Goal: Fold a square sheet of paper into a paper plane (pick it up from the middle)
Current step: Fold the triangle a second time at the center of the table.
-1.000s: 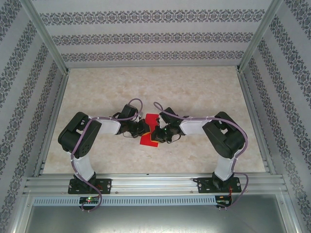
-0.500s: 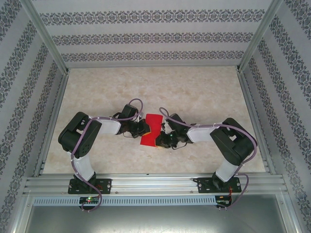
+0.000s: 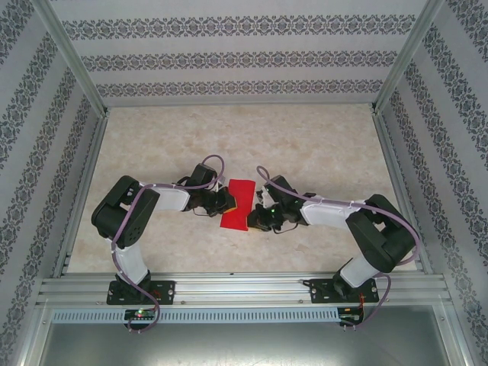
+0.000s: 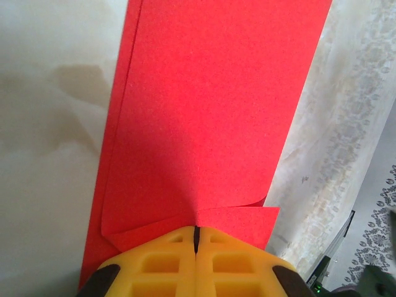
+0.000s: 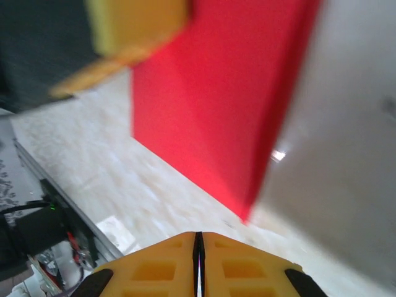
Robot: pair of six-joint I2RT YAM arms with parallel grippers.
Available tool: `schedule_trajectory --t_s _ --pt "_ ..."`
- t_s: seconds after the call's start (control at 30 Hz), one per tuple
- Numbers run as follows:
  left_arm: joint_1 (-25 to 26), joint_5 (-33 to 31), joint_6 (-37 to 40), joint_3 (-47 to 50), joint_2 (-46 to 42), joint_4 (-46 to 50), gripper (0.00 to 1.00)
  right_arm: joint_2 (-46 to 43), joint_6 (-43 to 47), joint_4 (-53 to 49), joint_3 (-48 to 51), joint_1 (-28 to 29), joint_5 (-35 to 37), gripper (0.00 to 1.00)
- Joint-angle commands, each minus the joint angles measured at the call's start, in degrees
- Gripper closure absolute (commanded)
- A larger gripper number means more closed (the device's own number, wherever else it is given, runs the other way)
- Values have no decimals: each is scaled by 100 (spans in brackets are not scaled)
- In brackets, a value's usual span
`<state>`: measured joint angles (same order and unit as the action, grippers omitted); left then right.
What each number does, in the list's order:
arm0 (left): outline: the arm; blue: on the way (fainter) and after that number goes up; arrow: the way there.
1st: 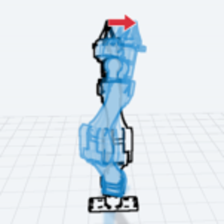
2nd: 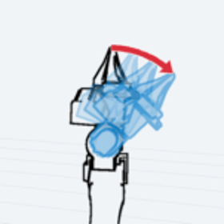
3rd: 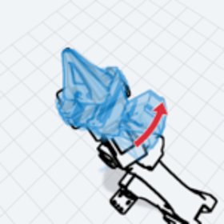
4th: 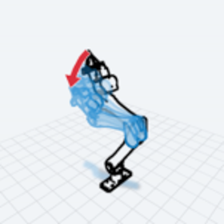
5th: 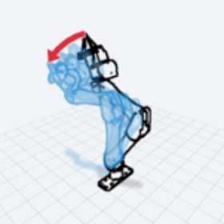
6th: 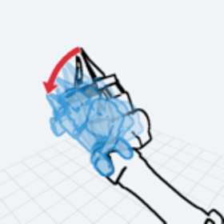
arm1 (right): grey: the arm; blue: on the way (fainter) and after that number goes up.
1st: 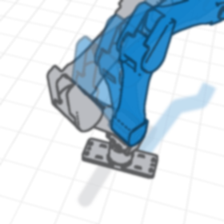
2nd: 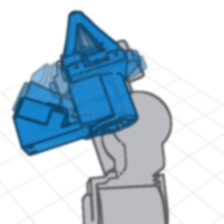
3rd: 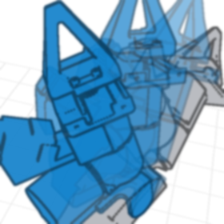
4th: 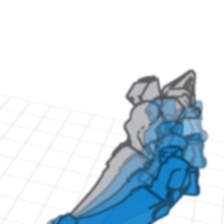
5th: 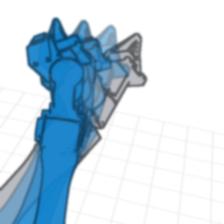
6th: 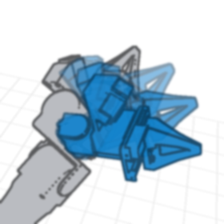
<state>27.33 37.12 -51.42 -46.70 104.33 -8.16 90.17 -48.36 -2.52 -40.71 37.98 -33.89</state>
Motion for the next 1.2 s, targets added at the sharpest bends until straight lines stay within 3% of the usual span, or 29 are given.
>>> schedule_trajectory --t_s 0.0,0.33,0.67,0.93,1.17 --pt "10 -516 43 113 196 467 93 274 -106 125 -446 2 -36 88" --pt "11 -326 96 125 40 322 88 1245 -189 375 -310 69 137 92" --pt "169 -34 211 -150 -495 588 82 1310 -196 332 -191 66 234 95" --pt "186 209 0 -90 25 18 82 1323 -156 261 -176 60 276 97" --pt "130 -275 232 -241 178 605 84 1327 50 -92 -194 61 420 100"
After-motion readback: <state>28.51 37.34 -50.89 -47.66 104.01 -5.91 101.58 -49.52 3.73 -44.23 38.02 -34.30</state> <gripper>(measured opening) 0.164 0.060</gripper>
